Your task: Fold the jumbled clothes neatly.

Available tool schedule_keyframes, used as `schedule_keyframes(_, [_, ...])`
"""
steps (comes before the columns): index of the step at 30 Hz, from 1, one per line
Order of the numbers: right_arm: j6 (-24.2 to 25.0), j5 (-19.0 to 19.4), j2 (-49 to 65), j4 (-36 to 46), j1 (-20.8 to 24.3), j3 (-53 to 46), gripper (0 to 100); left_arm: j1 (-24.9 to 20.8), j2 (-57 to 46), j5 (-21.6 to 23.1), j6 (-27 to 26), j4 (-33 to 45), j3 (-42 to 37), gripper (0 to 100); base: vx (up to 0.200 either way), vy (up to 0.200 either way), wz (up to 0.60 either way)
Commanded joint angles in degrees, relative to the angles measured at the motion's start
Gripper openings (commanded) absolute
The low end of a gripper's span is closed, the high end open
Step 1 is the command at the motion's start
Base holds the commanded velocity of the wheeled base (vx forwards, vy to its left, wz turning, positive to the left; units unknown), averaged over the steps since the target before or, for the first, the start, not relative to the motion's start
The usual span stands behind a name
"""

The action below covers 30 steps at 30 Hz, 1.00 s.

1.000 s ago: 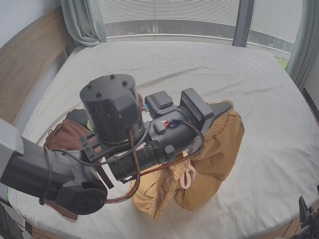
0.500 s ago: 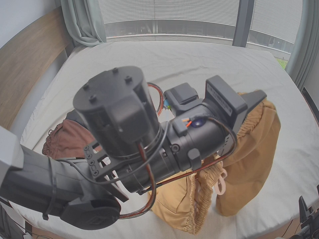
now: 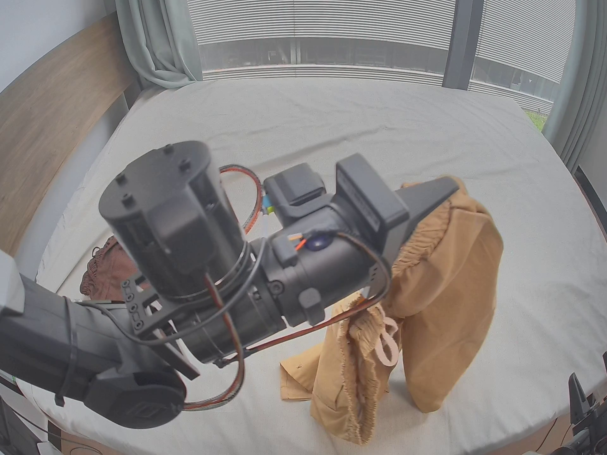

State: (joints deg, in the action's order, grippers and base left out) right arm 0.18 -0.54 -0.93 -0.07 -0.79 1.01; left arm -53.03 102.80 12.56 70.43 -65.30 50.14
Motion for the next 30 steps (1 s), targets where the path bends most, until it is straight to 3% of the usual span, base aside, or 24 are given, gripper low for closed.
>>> schedule_keyframes(1, [0.0, 0.0, 0.9, 0.0, 0.0, -0.9, 100, 3.5, -3.9, 2.5, -3.0, -0.1, -5.6, 0, 0.0, 0.0, 0.0])
schedule_keyframes(11, [0.0, 0.0, 0.9, 0.0, 0.0, -0.9, 100, 10.1, -4.2, 6.0, -8.7, -1.4, -12.3, 0, 0.0, 0.0, 0.0])
schedule_keyframes(19, [-0.1, 0.0, 0.9, 0.0, 0.0, -0.9, 100, 15.4, -3.6, 8.4, -15.2, -8.6, -19.6, 0, 0.0, 0.0, 0.0])
schedule_keyframes(26, [-0.1, 0.0, 0.9, 0.0, 0.0, -0.9, 100, 21.4, -3.6, 11.7, -17.8, -12.7, -24.2, 0, 0.0, 0.0, 0.0])
schedule_keyframes(30, [-0.1, 0.0, 0.9, 0.0, 0.0, -0.9, 100, 24.2, -2.7, 12.2, -23.2, -14.5, -26.6, 0, 0.0, 0.0, 0.0])
